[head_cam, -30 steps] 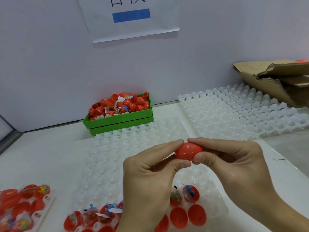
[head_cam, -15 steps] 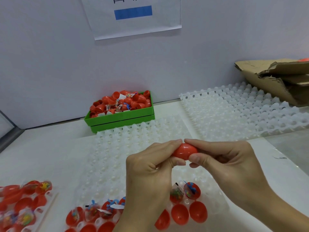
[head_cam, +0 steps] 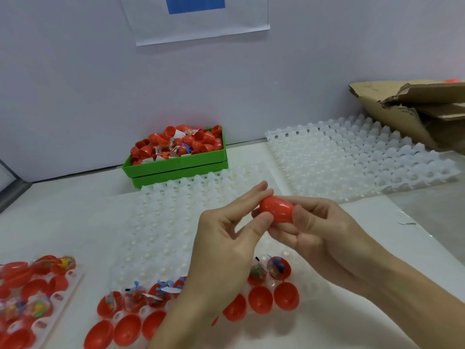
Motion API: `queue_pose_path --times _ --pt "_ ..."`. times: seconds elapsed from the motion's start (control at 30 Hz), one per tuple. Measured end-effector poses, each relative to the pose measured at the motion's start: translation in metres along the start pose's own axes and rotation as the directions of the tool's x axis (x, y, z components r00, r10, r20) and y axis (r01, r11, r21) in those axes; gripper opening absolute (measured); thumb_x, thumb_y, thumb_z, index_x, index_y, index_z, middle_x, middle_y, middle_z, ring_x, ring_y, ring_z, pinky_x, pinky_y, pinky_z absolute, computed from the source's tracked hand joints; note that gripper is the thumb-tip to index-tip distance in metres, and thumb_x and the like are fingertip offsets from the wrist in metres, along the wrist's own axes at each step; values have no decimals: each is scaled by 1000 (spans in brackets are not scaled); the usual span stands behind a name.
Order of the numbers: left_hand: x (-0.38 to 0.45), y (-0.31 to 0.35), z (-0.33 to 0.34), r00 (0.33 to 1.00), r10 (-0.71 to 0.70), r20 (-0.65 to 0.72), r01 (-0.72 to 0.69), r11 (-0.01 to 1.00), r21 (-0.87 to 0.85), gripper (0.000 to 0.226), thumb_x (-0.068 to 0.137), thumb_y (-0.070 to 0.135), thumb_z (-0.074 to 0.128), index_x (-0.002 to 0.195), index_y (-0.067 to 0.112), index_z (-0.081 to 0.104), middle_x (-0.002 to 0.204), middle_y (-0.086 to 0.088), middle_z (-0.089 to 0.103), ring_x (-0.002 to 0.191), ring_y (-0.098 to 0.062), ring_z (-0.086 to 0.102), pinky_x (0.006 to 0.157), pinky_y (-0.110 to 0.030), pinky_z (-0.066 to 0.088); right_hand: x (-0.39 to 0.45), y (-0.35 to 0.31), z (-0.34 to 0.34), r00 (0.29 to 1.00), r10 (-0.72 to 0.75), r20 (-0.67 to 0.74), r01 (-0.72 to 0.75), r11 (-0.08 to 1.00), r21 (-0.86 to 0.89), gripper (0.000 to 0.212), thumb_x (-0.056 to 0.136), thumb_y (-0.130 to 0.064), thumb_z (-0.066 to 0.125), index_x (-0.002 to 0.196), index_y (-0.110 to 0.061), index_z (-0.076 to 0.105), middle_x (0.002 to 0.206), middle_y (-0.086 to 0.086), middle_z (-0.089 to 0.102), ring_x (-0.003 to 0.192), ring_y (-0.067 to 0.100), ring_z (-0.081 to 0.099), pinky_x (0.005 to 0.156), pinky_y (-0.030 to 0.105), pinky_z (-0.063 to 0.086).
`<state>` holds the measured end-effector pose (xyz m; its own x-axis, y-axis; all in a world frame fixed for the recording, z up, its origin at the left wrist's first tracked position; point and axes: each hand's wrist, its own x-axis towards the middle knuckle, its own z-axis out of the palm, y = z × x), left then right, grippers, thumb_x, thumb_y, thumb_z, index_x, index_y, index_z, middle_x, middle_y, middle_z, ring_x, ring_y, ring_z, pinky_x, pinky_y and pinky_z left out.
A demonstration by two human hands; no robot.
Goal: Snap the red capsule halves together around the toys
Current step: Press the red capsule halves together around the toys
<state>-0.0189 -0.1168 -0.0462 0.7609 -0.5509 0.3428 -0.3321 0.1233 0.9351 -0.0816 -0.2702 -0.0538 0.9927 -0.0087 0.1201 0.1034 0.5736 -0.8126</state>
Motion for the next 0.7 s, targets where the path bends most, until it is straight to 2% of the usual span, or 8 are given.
queue_pose_path --times 0.1,0.2,0.3,0.4,0.5,0.6,0.7 --pt "-3 0 6 998 -46 -45 46 999 -6 36 83 38 74 115 22 73 105 12 76 106 -7 69 95 -32 55 1 5 5 994 -80 -73 73 993 -91 36 79 -12 69 109 9 70 109 25 71 110 32 68 88 26 56" --pt "-4 -3 12 990 -44 -135 40 999 -26 31 79 33 68 107 24 76 99 8 77 102 -11 71 94 -41 55 2 10 9 981 -159 -109 135 970 -202 45 71 -25 79 105 4 73 108 24 72 106 35 70 88 30 56" --pt "-5 -6 14 983 -35 -182 28 999 -38 22 81 26 67 99 33 77 95 10 77 99 -10 72 93 -39 55 2 12 12 969 -214 -125 170 941 -294 51 62 -41 85 102 -9 78 104 18 75 102 34 71 89 36 57" --pt "-6 -7 15 983 -13 -184 12 1000 -3 31 89 9 67 96 37 77 94 12 77 97 -9 72 91 -35 57 2 14 11 954 -254 -161 180 911 -370 41 64 -32 85 101 -14 79 101 15 76 100 33 72 92 44 56" --pt "-5 -4 13 985 33 -168 -28 999 32 27 89 12 65 101 35 75 96 12 77 98 -8 72 89 -31 58 3 12 10 953 -258 -161 177 902 -394 37 67 -24 83 102 -13 78 101 15 76 100 33 72 92 44 57" --pt "-3 -2 8 995 26 -91 -24 999 23 25 88 22 63 111 27 72 103 10 76 103 -11 70 90 -32 57 4 6 10 975 -193 -112 157 949 -273 32 79 -19 74 105 0 75 104 22 74 101 36 71 88 35 58" --pt "-1 1 2 1000 26 -12 -26 1000 9 28 91 10 65 116 21 69 109 9 74 108 -8 68 88 -19 54 3 0 8 988 -88 -129 73 990 -118 41 88 -26 55 101 10 71 106 31 70 103 41 69 85 36 59"
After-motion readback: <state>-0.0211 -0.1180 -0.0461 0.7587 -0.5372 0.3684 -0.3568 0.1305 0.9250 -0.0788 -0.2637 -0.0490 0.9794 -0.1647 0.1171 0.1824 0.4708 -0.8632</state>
